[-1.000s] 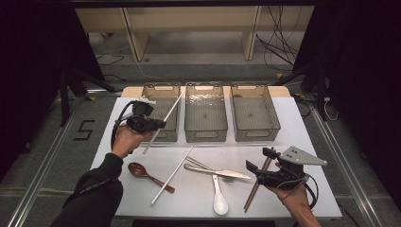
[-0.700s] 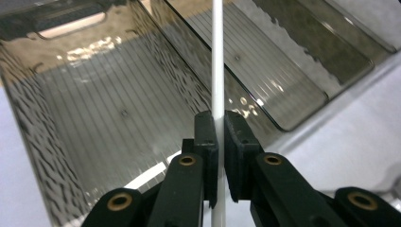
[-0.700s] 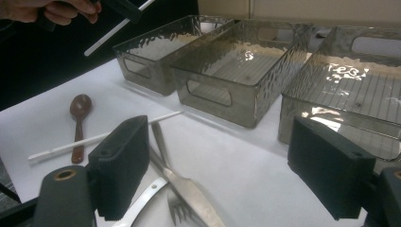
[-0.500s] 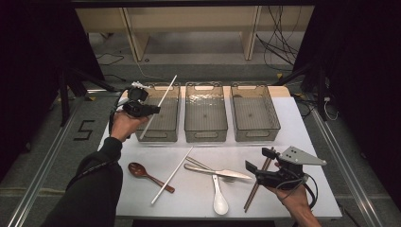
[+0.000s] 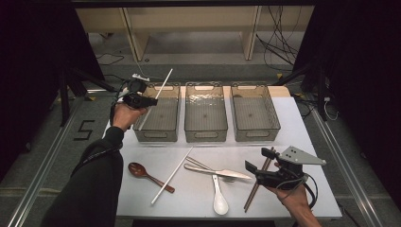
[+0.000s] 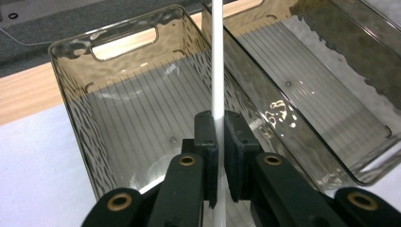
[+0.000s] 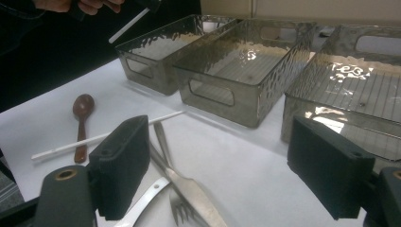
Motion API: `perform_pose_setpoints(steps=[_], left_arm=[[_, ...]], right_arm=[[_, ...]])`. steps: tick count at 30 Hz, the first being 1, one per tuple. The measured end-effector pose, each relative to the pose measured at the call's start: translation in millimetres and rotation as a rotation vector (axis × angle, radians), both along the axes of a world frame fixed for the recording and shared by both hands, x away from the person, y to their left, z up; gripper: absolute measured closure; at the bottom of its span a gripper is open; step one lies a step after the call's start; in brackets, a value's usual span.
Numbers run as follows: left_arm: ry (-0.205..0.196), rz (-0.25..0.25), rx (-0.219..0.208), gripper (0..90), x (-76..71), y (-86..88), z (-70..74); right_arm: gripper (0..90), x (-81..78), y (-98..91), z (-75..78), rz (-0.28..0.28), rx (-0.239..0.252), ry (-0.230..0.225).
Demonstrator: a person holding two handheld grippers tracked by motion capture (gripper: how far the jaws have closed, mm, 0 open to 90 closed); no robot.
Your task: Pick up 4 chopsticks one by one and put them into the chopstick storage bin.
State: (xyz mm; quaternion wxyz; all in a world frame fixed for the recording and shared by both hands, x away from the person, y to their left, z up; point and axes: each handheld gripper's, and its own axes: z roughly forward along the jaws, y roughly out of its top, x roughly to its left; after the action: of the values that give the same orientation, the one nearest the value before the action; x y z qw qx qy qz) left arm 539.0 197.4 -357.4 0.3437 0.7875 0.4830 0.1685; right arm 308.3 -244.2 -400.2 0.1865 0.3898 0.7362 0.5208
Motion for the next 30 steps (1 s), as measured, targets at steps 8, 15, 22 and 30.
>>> perform_pose_setpoints(steps=[8, 15, 22, 30], left_arm=[[-0.017, 0.017, 0.014, 84.2, 12.2, 2.3, -7.1], [-0.022, 0.042, -0.001, 84.1, 18.1, 5.7, -14.8], [-0.025, 0.041, 0.041, 83.8, 18.0, 4.7, -27.0], [-0.008, 0.038, 0.098, 83.4, 19.0, 0.1, -42.1]], right_arm=[[23.0, 0.1, 0.0, 0.0, 0.001, 0.003, 0.002], [23.2, -0.1, -0.5, 0.2, 0.003, 0.006, 0.0], [23.3, -0.3, -0.4, 0.4, 0.003, 0.006, 0.0], [23.6, -0.5, 0.2, 0.4, 0.008, 0.005, -0.001]])
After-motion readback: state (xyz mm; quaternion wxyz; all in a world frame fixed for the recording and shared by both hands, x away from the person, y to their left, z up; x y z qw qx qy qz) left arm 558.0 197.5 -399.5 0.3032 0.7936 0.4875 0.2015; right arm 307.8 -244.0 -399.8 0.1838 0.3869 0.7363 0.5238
